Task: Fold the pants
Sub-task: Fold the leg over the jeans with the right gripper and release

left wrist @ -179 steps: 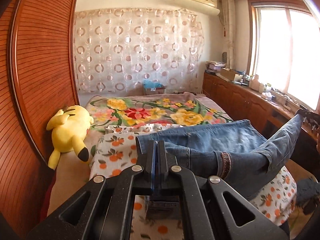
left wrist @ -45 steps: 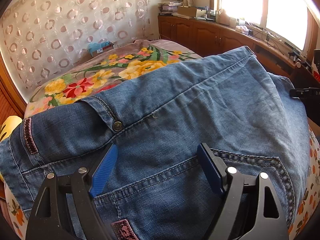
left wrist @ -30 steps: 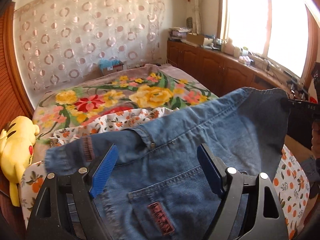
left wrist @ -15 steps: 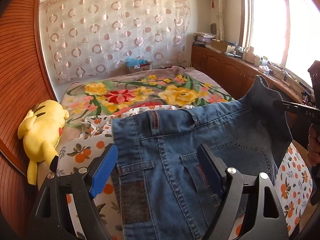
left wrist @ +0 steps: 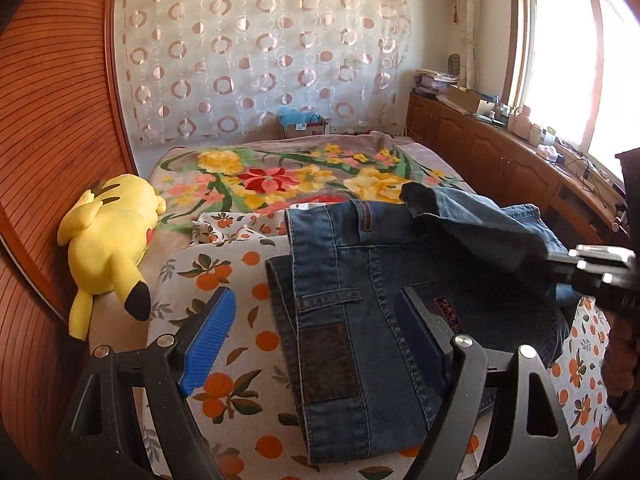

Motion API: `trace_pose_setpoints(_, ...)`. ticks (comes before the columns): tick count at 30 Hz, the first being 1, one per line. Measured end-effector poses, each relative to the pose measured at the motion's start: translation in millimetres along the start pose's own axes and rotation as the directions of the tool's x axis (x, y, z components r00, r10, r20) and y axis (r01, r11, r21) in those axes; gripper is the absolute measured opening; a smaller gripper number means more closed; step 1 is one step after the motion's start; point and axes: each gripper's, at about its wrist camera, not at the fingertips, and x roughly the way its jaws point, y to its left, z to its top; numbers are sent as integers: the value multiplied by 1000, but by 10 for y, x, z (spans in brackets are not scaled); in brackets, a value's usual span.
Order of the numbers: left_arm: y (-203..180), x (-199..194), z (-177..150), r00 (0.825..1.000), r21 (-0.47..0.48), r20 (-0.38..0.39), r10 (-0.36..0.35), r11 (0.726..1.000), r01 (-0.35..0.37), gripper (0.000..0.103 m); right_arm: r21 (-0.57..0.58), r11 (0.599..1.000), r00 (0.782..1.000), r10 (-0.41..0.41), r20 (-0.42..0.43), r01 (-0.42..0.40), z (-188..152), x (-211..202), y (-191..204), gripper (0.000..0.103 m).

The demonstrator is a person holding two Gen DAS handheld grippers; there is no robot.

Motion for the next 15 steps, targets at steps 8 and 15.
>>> trace_pose_setpoints(8, -153, 128, -10, 999, 7, -31, -30, 1000, 30, 82, -58, 997, 995, -54, -79, 49, -191, -76, -238, 27)
trace_pose_setpoints(15, -621, 265, 20, 993, 71, -50, -108, 991, 111, 82, -97, 958, 962, -271, 10, 271, -467, -596, -622, 42)
